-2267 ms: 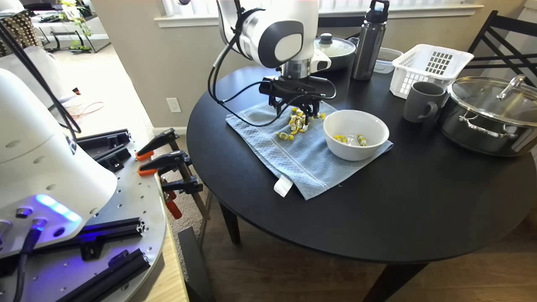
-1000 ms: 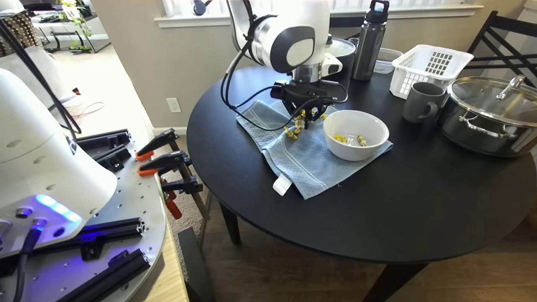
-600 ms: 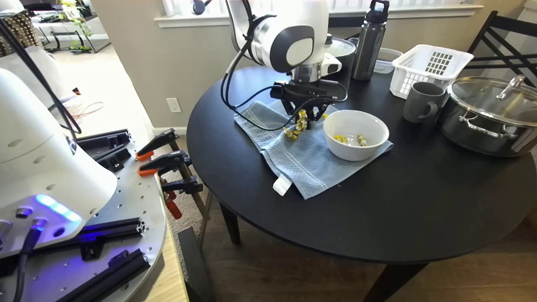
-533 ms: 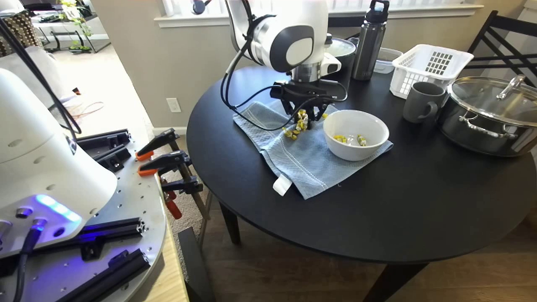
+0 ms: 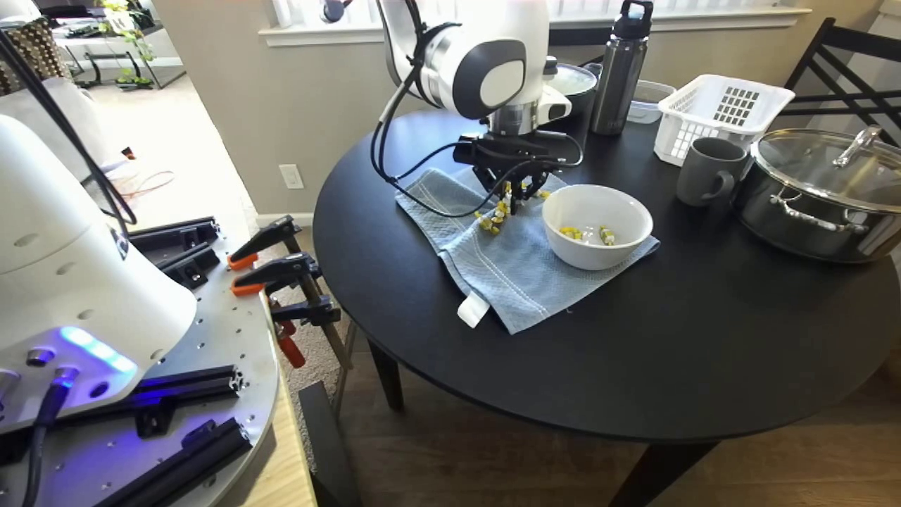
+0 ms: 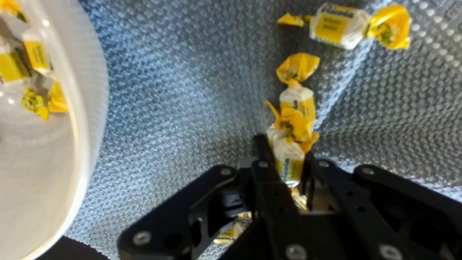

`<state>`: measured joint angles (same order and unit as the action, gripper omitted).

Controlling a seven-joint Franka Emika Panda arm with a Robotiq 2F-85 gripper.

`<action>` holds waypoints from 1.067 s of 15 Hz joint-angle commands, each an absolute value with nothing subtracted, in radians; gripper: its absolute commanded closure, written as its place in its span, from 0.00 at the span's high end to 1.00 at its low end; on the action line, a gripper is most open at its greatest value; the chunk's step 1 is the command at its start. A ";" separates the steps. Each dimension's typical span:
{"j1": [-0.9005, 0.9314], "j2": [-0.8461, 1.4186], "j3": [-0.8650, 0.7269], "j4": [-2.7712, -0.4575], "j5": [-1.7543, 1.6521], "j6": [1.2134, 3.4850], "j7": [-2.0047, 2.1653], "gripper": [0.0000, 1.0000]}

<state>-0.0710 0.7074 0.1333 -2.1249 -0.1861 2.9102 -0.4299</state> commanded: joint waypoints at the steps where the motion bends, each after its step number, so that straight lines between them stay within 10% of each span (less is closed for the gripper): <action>1: -0.053 0.646 0.115 -2.163 -0.216 2.925 -0.407 0.05; 2: -0.047 0.633 0.112 -2.167 -0.220 2.927 -0.404 0.36; 5: -0.048 0.610 0.124 -2.164 -0.231 2.921 -0.414 0.56; 6: -0.051 0.609 0.131 -2.160 -0.231 2.922 -0.422 0.22; 11: -0.060 0.625 0.163 -2.152 -0.220 2.918 -0.433 0.00; 12: -0.059 0.630 0.163 -2.150 -0.219 2.919 -0.430 0.00; 13: -0.064 0.637 0.171 -2.148 -0.217 2.918 -0.436 0.32; 16: -0.076 0.653 0.191 -2.142 -0.214 2.910 -0.450 0.34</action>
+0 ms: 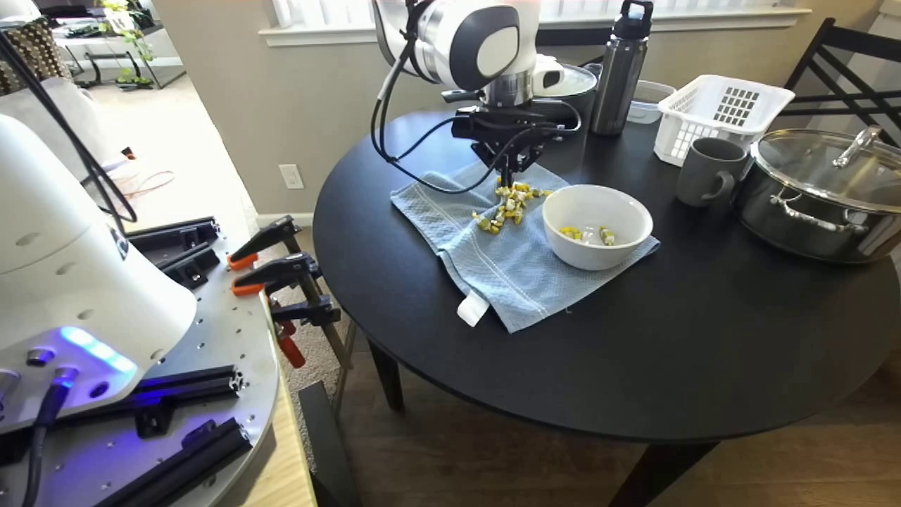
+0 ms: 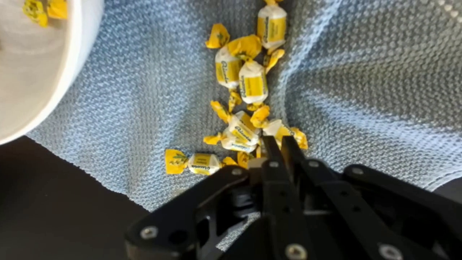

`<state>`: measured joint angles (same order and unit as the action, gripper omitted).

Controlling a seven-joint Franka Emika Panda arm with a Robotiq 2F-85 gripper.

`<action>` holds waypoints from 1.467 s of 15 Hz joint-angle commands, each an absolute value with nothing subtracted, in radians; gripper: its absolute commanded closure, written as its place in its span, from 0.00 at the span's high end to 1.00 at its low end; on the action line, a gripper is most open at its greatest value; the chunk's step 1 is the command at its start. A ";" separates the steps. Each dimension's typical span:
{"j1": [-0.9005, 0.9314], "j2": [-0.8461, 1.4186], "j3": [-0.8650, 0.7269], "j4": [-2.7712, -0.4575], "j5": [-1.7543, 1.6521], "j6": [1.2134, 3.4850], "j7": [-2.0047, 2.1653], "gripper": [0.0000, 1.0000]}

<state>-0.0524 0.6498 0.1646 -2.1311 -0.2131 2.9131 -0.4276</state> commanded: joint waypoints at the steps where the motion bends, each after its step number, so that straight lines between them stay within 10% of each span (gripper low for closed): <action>1: -0.076 0.655 0.193 -2.141 -0.216 2.908 -0.452 0.39; 12: -0.057 0.688 0.172 -2.119 -0.259 2.896 -0.465 1.00; 14: -0.055 0.694 0.164 -2.120 -0.272 2.897 -0.462 0.68; 22: -0.056 0.683 0.144 -2.128 -0.286 2.906 -0.454 0.21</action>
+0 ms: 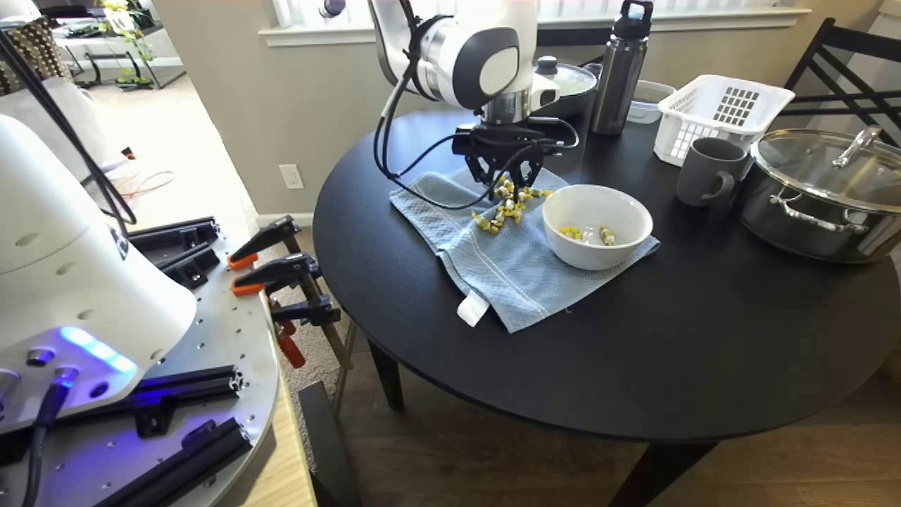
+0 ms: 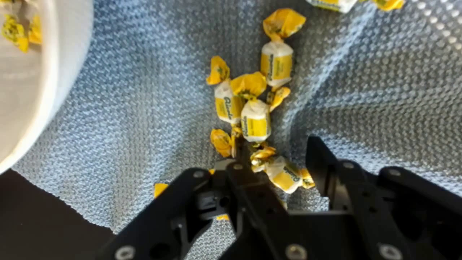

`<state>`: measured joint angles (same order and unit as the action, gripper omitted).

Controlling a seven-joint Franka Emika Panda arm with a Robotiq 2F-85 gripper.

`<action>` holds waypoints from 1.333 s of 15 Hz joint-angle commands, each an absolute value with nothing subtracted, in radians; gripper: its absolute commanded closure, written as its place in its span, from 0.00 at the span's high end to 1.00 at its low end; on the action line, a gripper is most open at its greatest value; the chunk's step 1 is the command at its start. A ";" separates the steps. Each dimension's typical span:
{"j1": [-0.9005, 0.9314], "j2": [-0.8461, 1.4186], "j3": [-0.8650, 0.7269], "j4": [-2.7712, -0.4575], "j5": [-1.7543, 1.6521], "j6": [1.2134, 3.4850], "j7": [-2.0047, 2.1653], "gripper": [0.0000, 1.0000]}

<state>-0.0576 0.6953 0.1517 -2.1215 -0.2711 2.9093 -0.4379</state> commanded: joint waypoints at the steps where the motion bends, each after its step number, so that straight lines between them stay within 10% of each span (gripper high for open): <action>1: -0.058 0.682 0.144 -2.127 -0.286 2.906 -0.454 0.16; 4: -0.058 0.684 0.144 -2.122 -0.285 2.907 -0.453 0.01; 20: -0.038 0.522 0.118 -2.173 -0.287 2.940 -0.416 0.00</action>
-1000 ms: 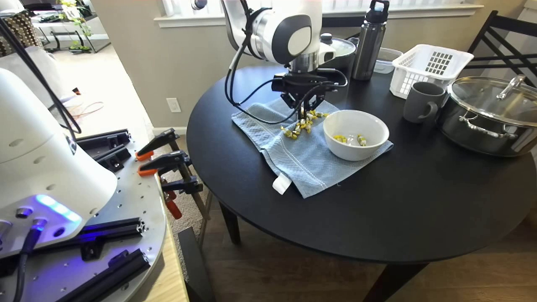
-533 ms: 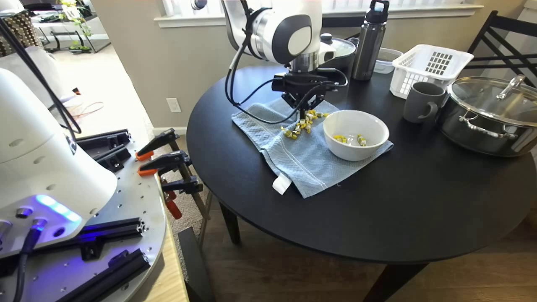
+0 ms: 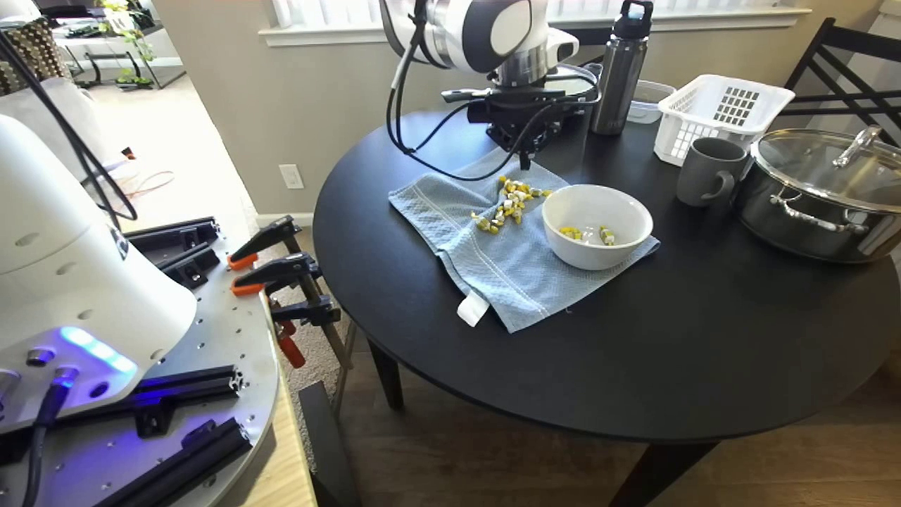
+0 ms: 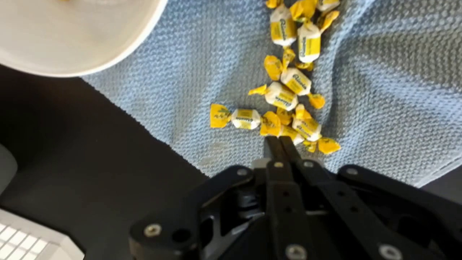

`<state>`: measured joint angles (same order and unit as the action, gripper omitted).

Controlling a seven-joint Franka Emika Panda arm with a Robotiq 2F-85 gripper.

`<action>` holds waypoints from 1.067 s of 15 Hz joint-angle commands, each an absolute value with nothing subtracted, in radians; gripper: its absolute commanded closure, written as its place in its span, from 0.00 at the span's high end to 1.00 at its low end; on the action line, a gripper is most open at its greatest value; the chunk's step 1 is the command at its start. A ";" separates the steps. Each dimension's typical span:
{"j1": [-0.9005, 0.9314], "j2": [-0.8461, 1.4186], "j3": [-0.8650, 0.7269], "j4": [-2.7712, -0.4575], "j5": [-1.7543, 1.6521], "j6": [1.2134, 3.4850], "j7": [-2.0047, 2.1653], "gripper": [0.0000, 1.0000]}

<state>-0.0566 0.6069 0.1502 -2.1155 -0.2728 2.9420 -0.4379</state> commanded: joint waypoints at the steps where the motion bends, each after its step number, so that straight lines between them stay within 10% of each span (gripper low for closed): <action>1: -0.010 0.499 0.079 -2.179 -0.300 2.932 -0.390 0.00; 8: 0.325 0.388 -0.393 -2.201 -0.615 2.827 -0.034 0.00; 15: 0.285 0.401 -0.340 -2.186 -0.865 2.637 0.235 0.00; 16: 0.272 0.402 -0.321 -2.187 -0.883 2.620 0.262 0.26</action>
<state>0.3038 0.4117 -0.3631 -2.1785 -0.8014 2.6770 0.1571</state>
